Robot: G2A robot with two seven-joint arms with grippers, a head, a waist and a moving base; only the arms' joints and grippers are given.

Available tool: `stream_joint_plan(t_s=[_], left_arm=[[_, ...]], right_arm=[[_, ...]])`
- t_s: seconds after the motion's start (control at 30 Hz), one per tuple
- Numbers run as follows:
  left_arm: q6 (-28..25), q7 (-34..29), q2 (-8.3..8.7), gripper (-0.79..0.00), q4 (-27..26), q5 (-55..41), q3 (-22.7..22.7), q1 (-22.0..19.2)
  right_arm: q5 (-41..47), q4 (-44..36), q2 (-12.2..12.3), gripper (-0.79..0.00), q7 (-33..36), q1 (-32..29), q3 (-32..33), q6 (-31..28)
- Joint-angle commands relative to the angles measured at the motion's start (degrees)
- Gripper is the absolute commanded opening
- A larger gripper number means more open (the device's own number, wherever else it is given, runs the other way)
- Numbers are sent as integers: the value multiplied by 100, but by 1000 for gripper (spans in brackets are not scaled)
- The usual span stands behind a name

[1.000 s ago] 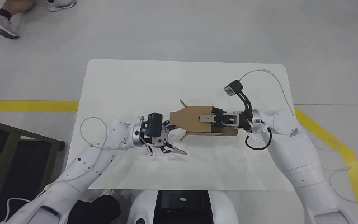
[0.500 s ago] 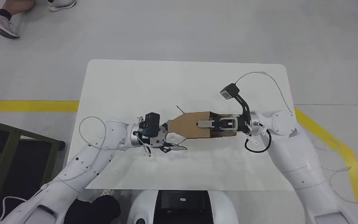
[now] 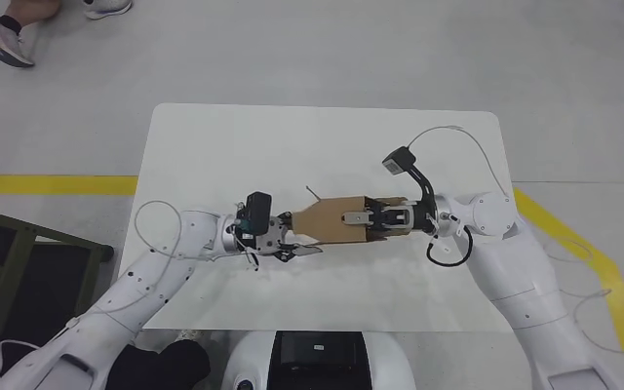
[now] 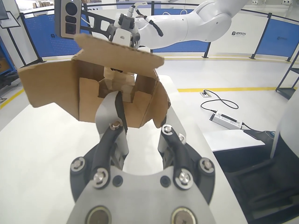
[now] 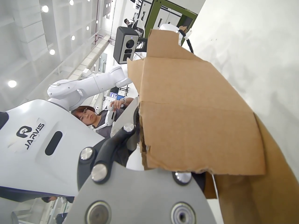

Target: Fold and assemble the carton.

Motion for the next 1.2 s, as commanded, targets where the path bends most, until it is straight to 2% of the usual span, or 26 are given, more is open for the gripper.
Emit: stream_joint_plan(t_s=[0.0, 0.3, 0.63, 0.73, 0.93, 1.17], left_arm=[[0, 31, 22, -456, 25, -20, 24, -25], [0, 170, 125, -474, 83, -220, 177, -146], [0, 15, 162, -474, -23, -332, 279, -206], [0, -35, 159, -499, -23, -381, 250, -204], [2, -186, 134, -603, -29, -546, 153, -167], [8, -383, 93, -650, -96, -636, 79, -115]], right_arm=[[-6, -3, 2, -785, 19, 5, -5, -2], [-15, -15, 6, -785, 81, 14, -61, 4], [-2, -8, 11, -785, 70, 34, -79, -27], [5, -14, 14, -785, 67, 30, -79, -42], [16, -33, 16, -785, 59, 27, -95, -63], [26, -19, 17, -785, 50, 36, -118, -57]])
